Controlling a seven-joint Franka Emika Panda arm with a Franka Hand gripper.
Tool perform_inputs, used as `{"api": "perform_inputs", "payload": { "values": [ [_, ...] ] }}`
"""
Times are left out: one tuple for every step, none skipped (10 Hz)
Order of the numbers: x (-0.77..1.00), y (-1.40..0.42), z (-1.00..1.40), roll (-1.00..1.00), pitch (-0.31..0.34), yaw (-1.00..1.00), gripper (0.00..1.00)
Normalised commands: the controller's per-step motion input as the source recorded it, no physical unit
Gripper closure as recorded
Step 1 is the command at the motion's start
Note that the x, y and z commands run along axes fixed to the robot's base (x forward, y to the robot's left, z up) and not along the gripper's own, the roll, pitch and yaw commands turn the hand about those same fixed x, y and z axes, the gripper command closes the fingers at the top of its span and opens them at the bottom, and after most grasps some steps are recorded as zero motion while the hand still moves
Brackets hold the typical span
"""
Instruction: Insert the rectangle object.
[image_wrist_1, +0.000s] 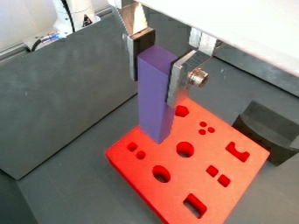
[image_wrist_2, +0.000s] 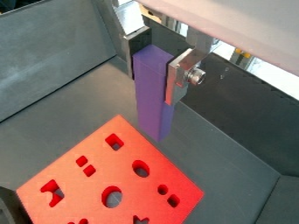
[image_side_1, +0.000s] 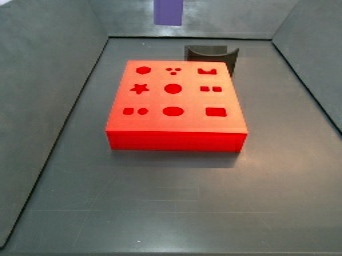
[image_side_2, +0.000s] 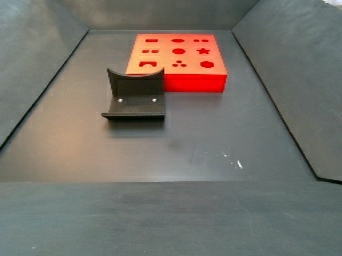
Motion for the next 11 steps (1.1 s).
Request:
{"api": "perform_inputs", "payload": {
  "values": [
    [0.59, 0.00, -0.35, 0.00, -0.104, 0.00, 1.00],
    [0.91, 0.00, -0.44, 0.00, -0.114, 0.00, 1.00],
    [0.98, 0.05, -0.37, 0.00, -0.120, 0.00, 1.00],
    [1.00, 0.09, -0.33, 0.00, -0.127, 0.00, 1.00],
    [1.00, 0.06, -0.33, 0.00, -0.131, 0.00, 1.00],
    [1.00, 0.05, -0.35, 0.00, -0.127, 0.00, 1.00],
    [1.00, 0.04, -0.35, 0.00, -0.123, 0.00, 1.00],
    [0.99, 0.04, -0.36, 0.00, -0.116, 0.00, 1.00],
    [0.93, 0.03, -0.47, 0.09, -0.059, 0.00, 1.00],
    [0.83, 0.00, -0.61, 0.25, 0.000, 0.00, 1.00],
    [0.60, 0.00, -0.68, 0.28, 0.006, 0.00, 1.00]
  ]
}}
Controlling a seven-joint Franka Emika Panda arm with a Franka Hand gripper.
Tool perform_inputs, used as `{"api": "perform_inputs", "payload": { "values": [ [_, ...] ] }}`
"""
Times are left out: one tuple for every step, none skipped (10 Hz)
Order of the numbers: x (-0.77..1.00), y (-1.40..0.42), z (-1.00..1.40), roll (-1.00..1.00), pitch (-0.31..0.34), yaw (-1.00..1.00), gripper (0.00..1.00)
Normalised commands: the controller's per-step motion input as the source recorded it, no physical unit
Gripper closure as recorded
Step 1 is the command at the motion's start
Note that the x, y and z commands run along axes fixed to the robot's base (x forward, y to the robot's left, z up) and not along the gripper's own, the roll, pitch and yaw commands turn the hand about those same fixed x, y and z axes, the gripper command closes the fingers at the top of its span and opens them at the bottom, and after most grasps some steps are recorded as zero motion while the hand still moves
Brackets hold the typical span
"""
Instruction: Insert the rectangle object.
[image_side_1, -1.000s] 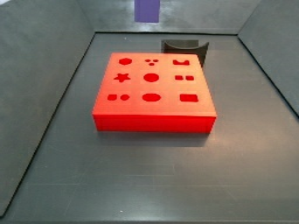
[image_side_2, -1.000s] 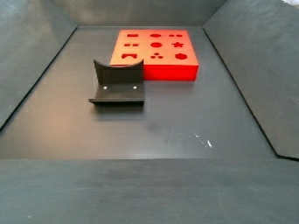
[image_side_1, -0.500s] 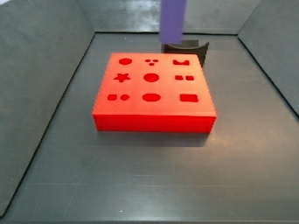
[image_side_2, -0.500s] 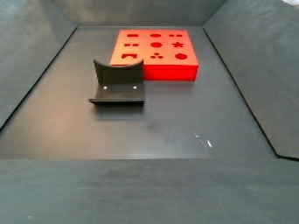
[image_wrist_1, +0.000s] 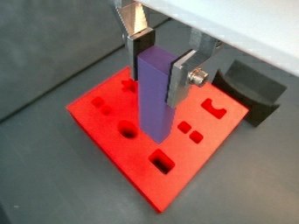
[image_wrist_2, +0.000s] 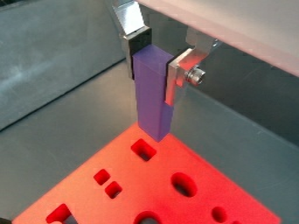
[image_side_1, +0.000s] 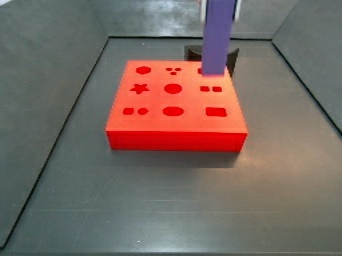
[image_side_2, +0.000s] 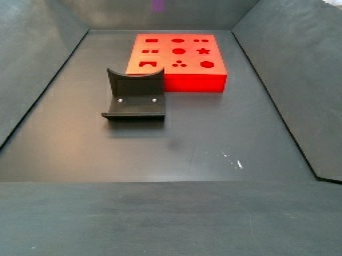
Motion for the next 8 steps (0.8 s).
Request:
{"api": "perform_inputs", "payload": {
  "values": [
    [0.48, -0.01, -0.65, 0.29, 0.077, 0.00, 1.00],
    [0.37, 0.00, -0.65, 0.28, 0.119, -0.04, 1.00],
    [0.36, 0.00, -0.48, 0.12, 0.133, -0.08, 1.00],
    [0.38, 0.00, -0.41, 0.00, 0.071, -0.07, 1.00],
    [0.43, 0.00, -0.33, 0.00, 0.017, -0.05, 1.00],
    [0.19, 0.00, -0.24, 0.01, 0.026, -0.10, 1.00],
    [0.00, 0.00, -0.18, 0.05, 0.029, -0.17, 1.00],
    [-0.23, 0.00, -0.16, 0.06, 0.000, -0.20, 1.00]
  ]
}}
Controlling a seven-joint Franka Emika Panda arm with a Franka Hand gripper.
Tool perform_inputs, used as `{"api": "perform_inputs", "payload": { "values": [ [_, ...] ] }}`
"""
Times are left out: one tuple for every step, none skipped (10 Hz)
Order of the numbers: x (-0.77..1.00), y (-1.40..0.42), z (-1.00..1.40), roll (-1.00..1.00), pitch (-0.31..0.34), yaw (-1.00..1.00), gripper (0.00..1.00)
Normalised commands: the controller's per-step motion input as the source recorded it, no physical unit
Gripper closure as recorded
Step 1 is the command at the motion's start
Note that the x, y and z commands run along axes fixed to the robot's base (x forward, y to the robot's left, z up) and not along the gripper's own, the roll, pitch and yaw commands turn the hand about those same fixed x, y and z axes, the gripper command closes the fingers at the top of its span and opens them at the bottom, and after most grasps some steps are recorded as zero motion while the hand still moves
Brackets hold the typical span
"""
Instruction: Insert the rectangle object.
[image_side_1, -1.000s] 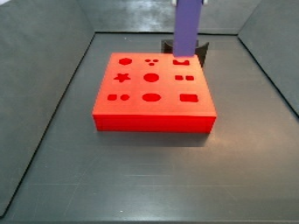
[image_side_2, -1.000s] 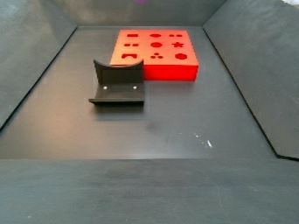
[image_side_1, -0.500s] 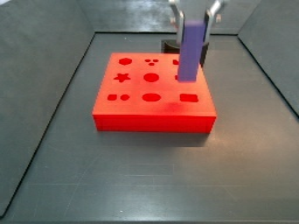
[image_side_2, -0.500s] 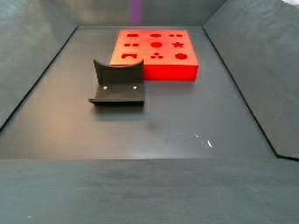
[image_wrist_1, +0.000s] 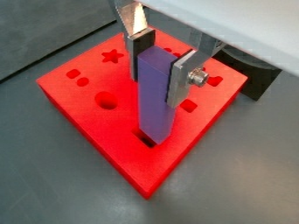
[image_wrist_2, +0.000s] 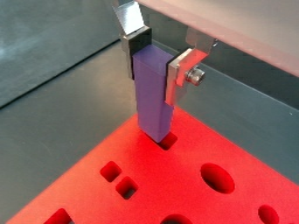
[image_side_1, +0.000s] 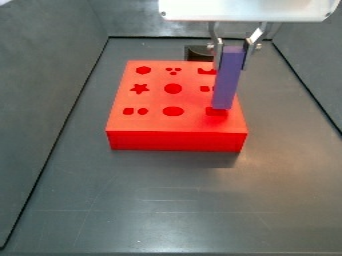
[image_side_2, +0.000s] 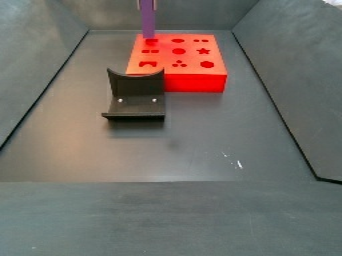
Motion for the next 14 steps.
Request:
{"api": "perform_inputs", "payload": {
  "values": [
    [-0.27, -0.08, -0.25, 0.10, -0.023, -0.12, 1.00],
    [-0.07, -0.13, -0.24, 0.08, -0.037, -0.01, 1.00],
    [0.06, -0.07, -0.22, 0.05, -0.036, 0.00, 1.00],
    [0.33, 0.00, -0.28, 0.05, -0.039, 0.10, 1.00],
    [0.31, 0.03, -0.28, 0.11, -0.020, 0.14, 1.00],
    [0.15, 0.02, -0.30, 0.15, 0.000, 0.13, 1.00],
    [0.00, 0.00, -0.30, 0.18, 0.000, 0.03, 1.00],
    [0.00, -0.05, -0.27, 0.24, 0.000, 0.05, 1.00],
    [0.00, -0.11, -0.29, 0.28, 0.000, 0.11, 1.00],
    [0.00, -0.08, -0.37, 0.22, 0.000, 0.05, 1.00],
    [0.00, -0.03, -0.33, 0.11, 0.000, 0.00, 1.00],
    [0.00, -0.06, -0.33, 0.05, -0.013, 0.00, 1.00],
    [0.00, -0.10, -0.27, 0.01, -0.013, 0.00, 1.00],
    [0.00, -0.03, -0.13, 0.00, 0.000, 0.00, 1.00]
  ]
}}
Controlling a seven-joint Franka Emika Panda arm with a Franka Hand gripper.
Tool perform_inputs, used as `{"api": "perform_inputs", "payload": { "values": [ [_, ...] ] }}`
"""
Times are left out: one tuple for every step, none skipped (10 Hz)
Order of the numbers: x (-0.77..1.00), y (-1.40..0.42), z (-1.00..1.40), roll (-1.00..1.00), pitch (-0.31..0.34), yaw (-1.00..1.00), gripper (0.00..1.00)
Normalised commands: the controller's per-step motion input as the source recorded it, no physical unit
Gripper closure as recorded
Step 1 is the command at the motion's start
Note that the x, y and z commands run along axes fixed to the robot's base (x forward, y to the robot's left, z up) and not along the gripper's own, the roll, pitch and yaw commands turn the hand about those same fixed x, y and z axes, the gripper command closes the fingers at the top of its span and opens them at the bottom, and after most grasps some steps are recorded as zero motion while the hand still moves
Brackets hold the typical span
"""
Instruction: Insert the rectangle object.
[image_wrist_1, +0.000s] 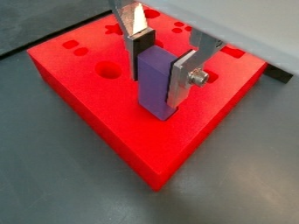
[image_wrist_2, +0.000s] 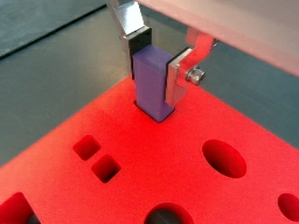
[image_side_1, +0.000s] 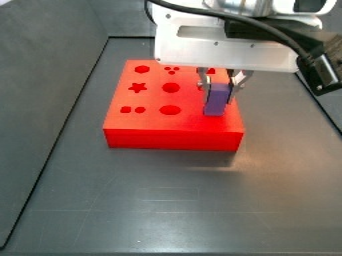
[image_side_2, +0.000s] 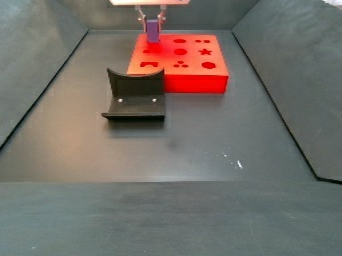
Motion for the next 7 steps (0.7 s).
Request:
{"api": "perform_inputs", "payload": {
  "values": [
    [0.00, 0.00, -0.04, 0.00, 0.000, 0.00, 1.00],
    [0.04, 0.07, -0.73, 0.00, -0.044, 0.00, 1.00],
    [0.04, 0.19, -0.88, -0.14, -0.084, 0.00, 1.00],
    [0.07, 0.23, -0.83, -0.17, -0.090, 0.00, 1.00],
    [0.00, 0.19, -0.75, -0.21, -0.067, 0.00, 1.00],
    [0.00, 0.00, -0.24, -0.06, 0.063, 0.00, 1.00],
    [0.00, 0.00, 0.00, 0.00, 0.000, 0.00, 1.00]
  ]
}}
